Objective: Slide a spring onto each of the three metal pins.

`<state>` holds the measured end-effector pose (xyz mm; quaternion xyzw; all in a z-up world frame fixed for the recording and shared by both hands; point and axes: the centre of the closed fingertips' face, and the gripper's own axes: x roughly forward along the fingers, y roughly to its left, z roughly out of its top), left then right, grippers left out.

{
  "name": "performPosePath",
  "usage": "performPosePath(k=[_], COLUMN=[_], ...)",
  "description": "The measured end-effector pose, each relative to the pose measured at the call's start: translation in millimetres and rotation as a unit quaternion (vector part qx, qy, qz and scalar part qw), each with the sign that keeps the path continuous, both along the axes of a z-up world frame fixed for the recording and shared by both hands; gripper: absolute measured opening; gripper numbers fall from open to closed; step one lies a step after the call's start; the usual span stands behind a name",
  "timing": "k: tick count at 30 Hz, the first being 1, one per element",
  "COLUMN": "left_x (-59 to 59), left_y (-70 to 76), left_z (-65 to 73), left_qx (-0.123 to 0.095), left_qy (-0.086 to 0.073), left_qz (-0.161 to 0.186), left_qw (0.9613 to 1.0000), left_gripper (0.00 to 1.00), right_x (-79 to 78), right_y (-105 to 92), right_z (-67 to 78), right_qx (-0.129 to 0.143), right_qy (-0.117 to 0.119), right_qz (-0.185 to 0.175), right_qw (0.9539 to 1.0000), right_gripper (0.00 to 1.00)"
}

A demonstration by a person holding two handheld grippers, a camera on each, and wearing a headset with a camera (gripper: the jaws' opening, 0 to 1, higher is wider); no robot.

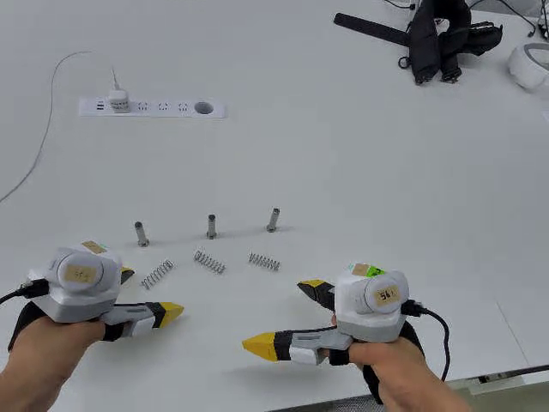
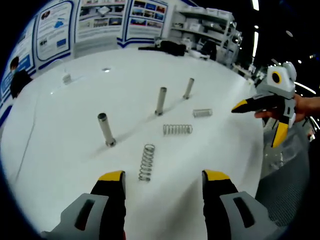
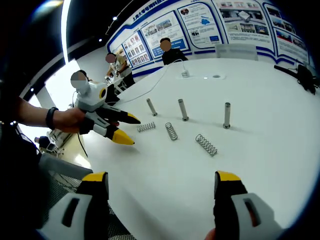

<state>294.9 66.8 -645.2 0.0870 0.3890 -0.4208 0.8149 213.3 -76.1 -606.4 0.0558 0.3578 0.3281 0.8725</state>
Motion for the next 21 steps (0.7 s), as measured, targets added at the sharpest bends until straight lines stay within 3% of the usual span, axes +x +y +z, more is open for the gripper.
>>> performPosePath(k=[10,21], left_x=[4.7,9.0], left_y=[-6.4,-8.2], left_z=[2.7,-3.0], left_qx=[0.003,0.028], left_qy=[-0.008,-0.027], left_qz=[-0.004,-0.015], left_qw=[1.0000,0.9991], left_gripper=[0.45,0.26], right_x=[0.9,2.6], right_y=[2.8,1.9], right_z=[-2.2,-1.7], right_qx=[0.002,0.002], right_qy=[0.003,0.003], right_qz=[0.006,0.006], right_qw=[1.0000,1.0000], right_gripper=[0.89,0.89])
